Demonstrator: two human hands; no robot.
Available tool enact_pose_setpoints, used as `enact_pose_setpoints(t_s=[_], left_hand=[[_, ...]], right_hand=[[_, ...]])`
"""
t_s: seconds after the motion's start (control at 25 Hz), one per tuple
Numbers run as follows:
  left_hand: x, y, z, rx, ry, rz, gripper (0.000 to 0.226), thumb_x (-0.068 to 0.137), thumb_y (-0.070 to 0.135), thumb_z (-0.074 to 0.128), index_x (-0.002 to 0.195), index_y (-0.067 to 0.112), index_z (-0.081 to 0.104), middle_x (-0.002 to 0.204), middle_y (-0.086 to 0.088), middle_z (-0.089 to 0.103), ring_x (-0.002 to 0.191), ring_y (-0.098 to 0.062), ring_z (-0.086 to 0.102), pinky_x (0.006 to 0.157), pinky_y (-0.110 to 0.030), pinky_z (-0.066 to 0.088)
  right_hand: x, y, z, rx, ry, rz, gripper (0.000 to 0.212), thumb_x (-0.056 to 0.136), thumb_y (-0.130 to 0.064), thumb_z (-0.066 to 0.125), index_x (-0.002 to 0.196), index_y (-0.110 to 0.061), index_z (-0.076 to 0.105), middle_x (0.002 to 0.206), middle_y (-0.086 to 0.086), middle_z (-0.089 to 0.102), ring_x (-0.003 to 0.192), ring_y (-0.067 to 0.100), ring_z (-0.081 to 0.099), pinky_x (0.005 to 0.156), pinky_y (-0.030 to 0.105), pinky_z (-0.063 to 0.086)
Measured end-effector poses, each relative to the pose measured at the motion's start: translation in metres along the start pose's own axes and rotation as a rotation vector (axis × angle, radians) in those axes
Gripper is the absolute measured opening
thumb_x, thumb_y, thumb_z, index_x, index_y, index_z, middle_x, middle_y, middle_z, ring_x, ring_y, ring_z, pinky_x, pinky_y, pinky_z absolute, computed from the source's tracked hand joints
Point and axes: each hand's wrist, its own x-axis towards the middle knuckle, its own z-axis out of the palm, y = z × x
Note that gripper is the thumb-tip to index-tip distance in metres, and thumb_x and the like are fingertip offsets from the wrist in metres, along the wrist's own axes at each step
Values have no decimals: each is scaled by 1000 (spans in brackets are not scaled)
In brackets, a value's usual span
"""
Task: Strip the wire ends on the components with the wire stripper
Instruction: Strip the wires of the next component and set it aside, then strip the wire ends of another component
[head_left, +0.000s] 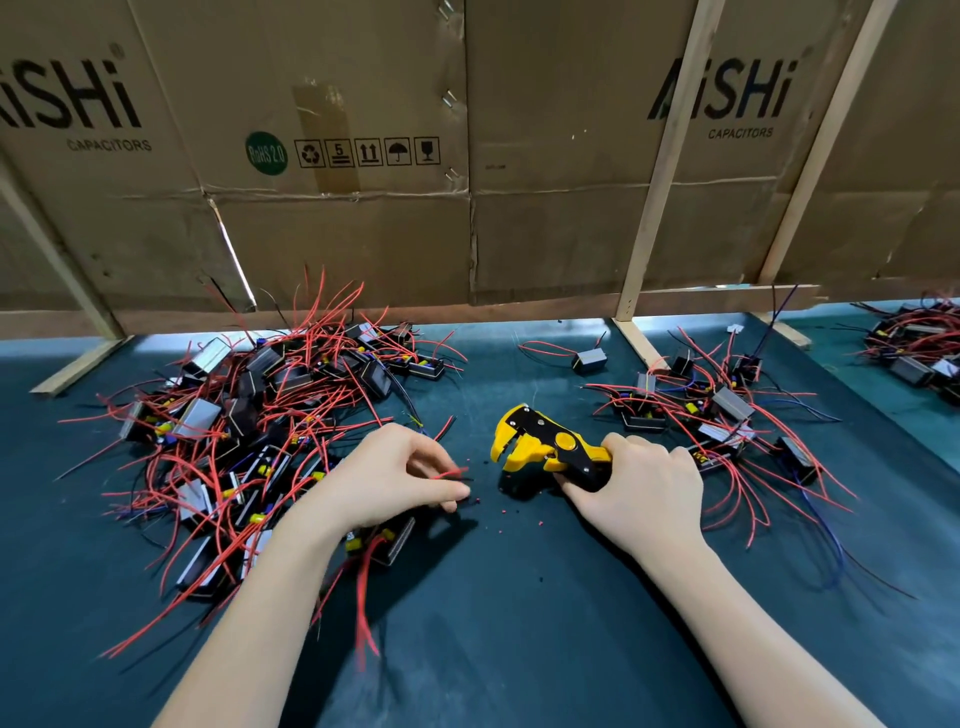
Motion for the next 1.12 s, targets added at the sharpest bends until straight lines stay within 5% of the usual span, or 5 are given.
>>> enact_pose_setpoints(t_s=[0.16, 0.4, 0.6, 0.88, 1.12], left_hand=[[-5, 29, -15, 338, 40, 129, 12, 82, 33, 77, 75, 24, 78, 76, -2, 66, 70, -14, 57, 70, -28, 48], [35, 133, 13, -312, 482, 595, 11, 94, 12, 62, 92, 6, 71, 67, -2, 66, 57, -15, 63, 62, -28, 55], [59, 141, 59, -230, 219, 467, 63, 92, 17, 65, 148, 18, 36, 122, 4, 62, 101, -10, 64, 91, -20, 48], [28, 20, -18, 320, 559, 205, 12, 84, 12, 70, 95, 16, 72, 99, -1, 62, 87, -14, 54, 88, -31, 44], [-13, -38, -60, 346, 438, -53, 19, 70, 37, 85, 68, 29, 67, 74, 7, 64, 67, -11, 57, 63, -26, 44]], right_hand=[[3, 0, 3, 29, -8, -8, 50, 74, -75, 51, 77, -25, 48, 79, -7, 59, 83, 20, 62, 73, 36, 29], [3, 0, 5, 46, 34, -17, 53, 72, -75, 54, 73, -23, 44, 77, -3, 62, 80, 24, 64, 73, 36, 31], [3, 0, 4, 32, -2, 16, 50, 71, -75, 54, 79, -26, 52, 84, -5, 64, 84, 22, 65, 77, 38, 32], [4, -2, -5, 180, 4, 35, 54, 73, -77, 51, 75, -23, 47, 77, -7, 56, 80, 23, 60, 75, 37, 37], [4, -4, -8, 1065, 16, 206, 53, 68, -72, 65, 69, -19, 56, 56, -3, 50, 58, 14, 45, 60, 20, 39]])
